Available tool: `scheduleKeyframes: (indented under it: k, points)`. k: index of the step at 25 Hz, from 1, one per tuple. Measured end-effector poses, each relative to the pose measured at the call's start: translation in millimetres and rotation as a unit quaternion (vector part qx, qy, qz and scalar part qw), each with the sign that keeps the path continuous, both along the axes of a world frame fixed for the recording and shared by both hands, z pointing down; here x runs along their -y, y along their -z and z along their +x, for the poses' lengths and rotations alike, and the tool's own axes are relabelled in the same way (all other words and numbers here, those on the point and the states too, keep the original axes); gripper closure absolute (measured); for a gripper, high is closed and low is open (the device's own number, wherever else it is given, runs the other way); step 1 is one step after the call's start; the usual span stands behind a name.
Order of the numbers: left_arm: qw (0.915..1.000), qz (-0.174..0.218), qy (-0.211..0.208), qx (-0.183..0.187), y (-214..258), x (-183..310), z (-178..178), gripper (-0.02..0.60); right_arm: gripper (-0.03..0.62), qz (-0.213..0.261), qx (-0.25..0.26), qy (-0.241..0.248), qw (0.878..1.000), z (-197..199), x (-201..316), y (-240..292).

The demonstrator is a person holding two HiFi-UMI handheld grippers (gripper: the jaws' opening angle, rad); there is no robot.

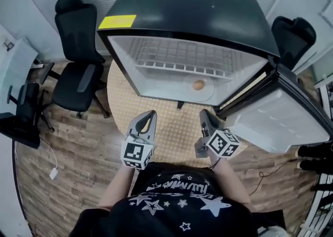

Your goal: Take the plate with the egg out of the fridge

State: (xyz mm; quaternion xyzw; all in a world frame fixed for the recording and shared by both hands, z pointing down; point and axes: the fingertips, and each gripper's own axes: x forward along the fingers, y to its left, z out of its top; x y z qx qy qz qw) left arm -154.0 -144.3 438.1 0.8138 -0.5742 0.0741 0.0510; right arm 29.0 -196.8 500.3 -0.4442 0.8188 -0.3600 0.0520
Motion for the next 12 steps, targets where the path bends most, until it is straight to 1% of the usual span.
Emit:
scheduleKeyframes:
  k: [3, 6, 10, 12]
  points:
    - [0.9998, -0.004, -0.017, -0.004, -7, 18, -2, 0.574, 0.556, -0.021, 0.017, -0.024, 0.999, -1, 9, -8]
    - [0.9994, -0.012, -0.031, -0.012, -16, 29, -3, 0.574, 0.554, -0.051, 0.051, -0.051, 0.996, 0, 18, -15]
    - [0.9984, -0.024, -0.047, -0.021, -26, 40, -5, 0.574, 0.554, -0.097, 0.103, -0.091, 0.986, 3, 32, -26]
    - [0.9978, -0.029, -0.054, -0.024, -32, 44, -6, 0.574, 0.554, -0.112, 0.123, -0.114, 0.98, 6, 40, -31]
